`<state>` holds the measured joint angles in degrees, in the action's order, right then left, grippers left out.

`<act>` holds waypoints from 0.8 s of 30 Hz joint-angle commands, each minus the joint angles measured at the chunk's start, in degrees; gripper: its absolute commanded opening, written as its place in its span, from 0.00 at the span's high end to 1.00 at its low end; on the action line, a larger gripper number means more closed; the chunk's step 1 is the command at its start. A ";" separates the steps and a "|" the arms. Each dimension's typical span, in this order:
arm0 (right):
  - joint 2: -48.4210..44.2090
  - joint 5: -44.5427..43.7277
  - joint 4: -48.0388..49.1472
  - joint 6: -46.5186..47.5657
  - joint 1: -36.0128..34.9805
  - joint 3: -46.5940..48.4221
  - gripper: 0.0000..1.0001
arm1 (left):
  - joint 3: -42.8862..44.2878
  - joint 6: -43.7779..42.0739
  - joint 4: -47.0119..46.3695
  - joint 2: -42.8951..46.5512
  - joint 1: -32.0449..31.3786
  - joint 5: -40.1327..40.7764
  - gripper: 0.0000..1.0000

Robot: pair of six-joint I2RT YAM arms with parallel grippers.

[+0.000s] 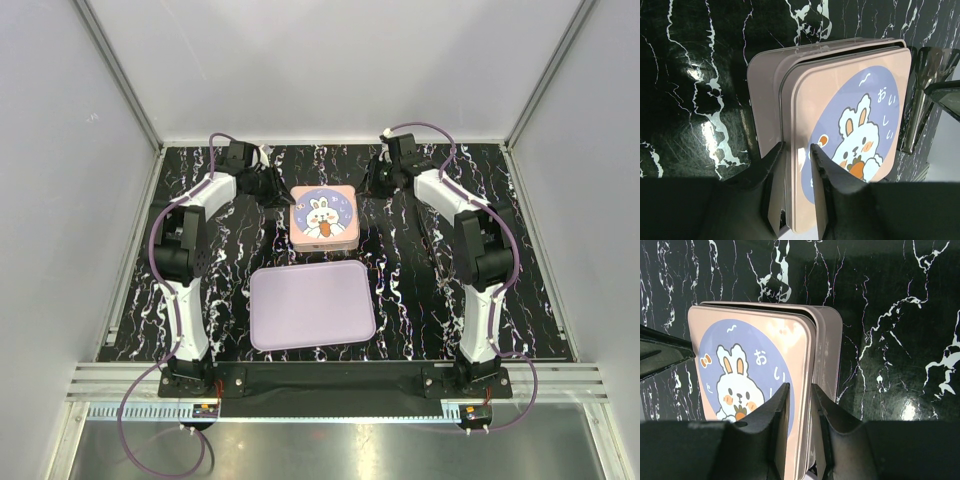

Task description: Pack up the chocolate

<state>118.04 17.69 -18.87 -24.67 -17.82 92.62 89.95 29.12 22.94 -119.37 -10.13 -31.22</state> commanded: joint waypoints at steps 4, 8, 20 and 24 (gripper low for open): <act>0.26 0.76 0.24 -0.65 -1.07 0.37 0.70 | -0.04 -0.30 -2.37 0.10 0.29 -2.09 0.71; 1.58 0.76 -0.73 -0.56 -1.25 0.98 0.70 | 0.22 -0.12 -2.37 -0.33 0.29 -2.26 0.73; 2.64 1.99 0.50 -0.56 -1.86 0.46 0.71 | -0.30 0.85 -3.60 -0.77 0.29 -2.44 0.76; 2.37 2.43 1.12 -0.30 -2.04 0.55 0.73 | -0.39 1.46 -4.04 -0.51 0.11 -2.88 0.78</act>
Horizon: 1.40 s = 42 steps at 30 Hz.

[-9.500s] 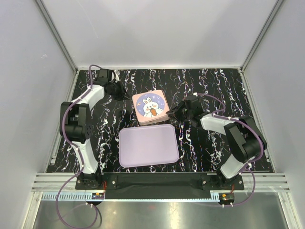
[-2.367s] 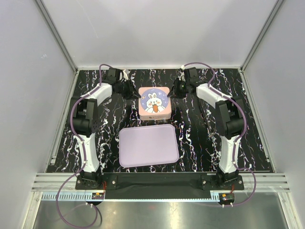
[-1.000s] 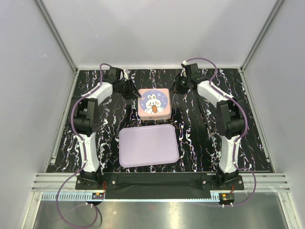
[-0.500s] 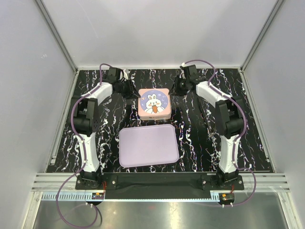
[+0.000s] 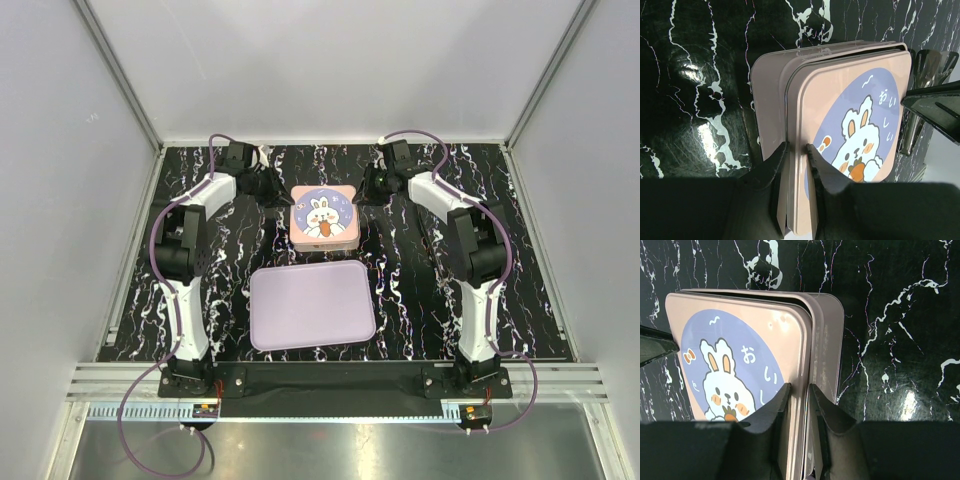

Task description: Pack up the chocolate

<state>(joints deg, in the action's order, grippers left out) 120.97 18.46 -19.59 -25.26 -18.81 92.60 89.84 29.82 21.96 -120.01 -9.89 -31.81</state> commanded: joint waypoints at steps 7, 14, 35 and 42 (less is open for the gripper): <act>-0.21 2.90 1.75 0.21 -1.14 1.62 0.73 | -0.37 2.43 -4.46 0.30 -0.31 -3.96 0.80; -0.64 4.13 2.98 0.38 -1.14 1.45 0.73 | -0.63 3.57 -5.26 0.56 -0.48 -4.84 0.82; -3.98 1.93 4.83 1.35 -1.06 0.04 0.74 | 0.07 4.19 -5.61 0.65 -0.74 -5.10 0.83; -5.13 1.14 5.27 1.35 -1.06 -0.66 0.74 | 0.60 4.01 -5.52 1.00 -0.92 -5.01 0.83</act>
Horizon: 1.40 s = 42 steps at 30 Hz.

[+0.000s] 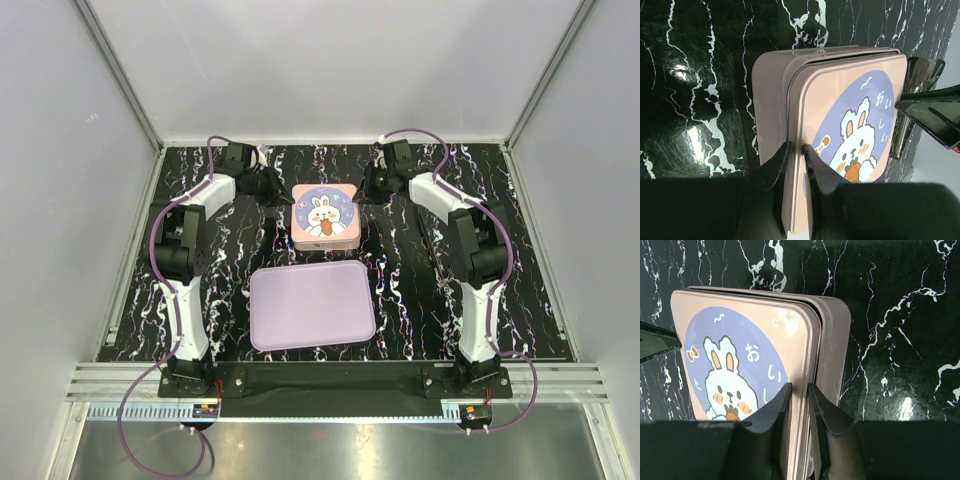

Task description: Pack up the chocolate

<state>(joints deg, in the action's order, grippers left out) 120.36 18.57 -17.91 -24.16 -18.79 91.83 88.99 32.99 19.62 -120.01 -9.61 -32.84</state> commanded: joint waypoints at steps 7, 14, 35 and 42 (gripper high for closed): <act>-5.13 0.86 3.94 -0.01 -1.16 -0.07 0.74 | 1.54 0.67 -2.83 1.27 -1.20 -3.55 0.83; -4.96 -0.02 3.67 0.26 -1.08 -0.16 0.74 | 2.33 0.76 -2.83 0.74 -1.29 -3.81 0.83; -1.27 -4.59 7.45 -0.27 -0.11 -4.38 0.74 | 3.73 1.11 -4.41 -2.95 -2.08 -4.78 0.78; 0.93 -4.16 9.91 -0.27 0.07 -5.70 0.74 | 3.56 0.85 -4.68 -3.92 -2.08 -4.60 0.76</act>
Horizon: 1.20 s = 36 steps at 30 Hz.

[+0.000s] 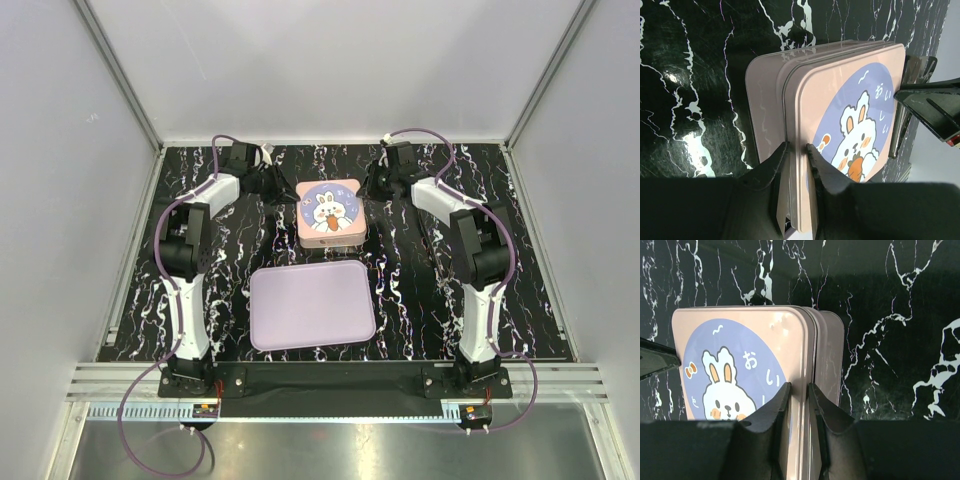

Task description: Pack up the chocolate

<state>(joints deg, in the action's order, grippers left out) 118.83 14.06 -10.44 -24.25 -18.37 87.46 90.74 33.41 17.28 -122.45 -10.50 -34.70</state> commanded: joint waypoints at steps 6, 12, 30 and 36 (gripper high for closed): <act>4.04 2.89 5.24 -2.99 -0.09 -4.22 0.76 | 1.46 0.25 -1.98 -2.09 -1.27 -1.43 0.76; 3.34 2.55 7.28 -5.28 0.44 -7.83 0.75 | 1.28 -0.10 -1.90 -2.70 -1.19 -1.60 0.76; -0.26 -3.17 7.27 -4.67 1.06 -10.64 0.75 | 4.36 1.39 -3.13 -3.67 -1.28 -4.85 0.78; -2.98 -4.31 6.48 -1.68 0.97 -10.38 0.63 | 4.45 1.48 -3.30 -3.76 -1.80 -4.85 0.80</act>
<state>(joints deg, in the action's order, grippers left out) 117.14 12.71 3.05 -30.00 -16.60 79.00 93.41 34.41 15.75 -125.12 -10.68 -36.97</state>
